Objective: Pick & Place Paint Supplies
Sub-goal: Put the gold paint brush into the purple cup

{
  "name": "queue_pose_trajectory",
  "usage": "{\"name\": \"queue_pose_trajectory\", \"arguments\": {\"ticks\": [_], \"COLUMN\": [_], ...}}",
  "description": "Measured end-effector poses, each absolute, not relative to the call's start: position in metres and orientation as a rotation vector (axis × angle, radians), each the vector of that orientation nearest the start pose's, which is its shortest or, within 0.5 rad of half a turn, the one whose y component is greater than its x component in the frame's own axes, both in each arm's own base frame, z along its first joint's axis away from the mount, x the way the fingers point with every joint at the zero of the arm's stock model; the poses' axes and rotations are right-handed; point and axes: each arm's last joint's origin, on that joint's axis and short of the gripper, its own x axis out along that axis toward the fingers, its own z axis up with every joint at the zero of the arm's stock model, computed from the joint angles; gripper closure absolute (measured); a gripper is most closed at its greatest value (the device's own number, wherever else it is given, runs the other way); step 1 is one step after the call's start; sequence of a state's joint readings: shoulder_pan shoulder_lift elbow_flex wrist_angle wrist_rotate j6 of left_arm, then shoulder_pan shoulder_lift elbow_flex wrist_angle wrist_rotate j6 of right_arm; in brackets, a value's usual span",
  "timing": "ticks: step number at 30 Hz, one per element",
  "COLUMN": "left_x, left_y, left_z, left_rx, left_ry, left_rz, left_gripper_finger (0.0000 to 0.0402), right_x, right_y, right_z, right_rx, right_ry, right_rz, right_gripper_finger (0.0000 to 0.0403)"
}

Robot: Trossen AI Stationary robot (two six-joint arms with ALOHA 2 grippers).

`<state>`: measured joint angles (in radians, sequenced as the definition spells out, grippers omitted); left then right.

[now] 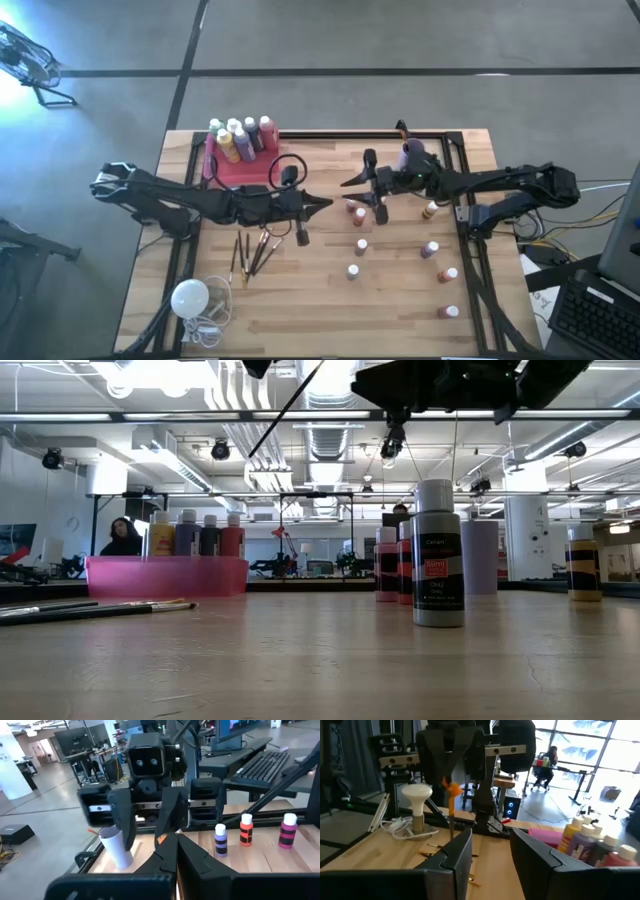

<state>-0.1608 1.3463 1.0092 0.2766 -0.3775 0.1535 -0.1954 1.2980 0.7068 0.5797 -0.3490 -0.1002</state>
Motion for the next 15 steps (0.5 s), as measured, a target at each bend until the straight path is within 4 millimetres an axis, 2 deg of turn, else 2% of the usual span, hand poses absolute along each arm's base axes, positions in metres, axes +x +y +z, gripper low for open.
{"name": "queue_pose_trajectory", "arguments": {"ticks": [8,15], "left_x": [0.304,0.304], "left_y": [-0.038,-0.038], "left_z": [0.333,0.333], "left_rx": [0.195,0.2], "left_ry": [0.064,0.063], "left_rz": [0.214,0.214], "left_gripper_finger": [0.0399,0.0399], "right_x": [0.298,0.311], "right_y": [-0.039,-0.032], "right_z": [0.266,0.268], "right_rx": [-0.113,-0.117], "right_ry": [0.025,0.018], "right_rz": [0.217,0.273], "right_gripper_finger": [0.0234,0.022]}}
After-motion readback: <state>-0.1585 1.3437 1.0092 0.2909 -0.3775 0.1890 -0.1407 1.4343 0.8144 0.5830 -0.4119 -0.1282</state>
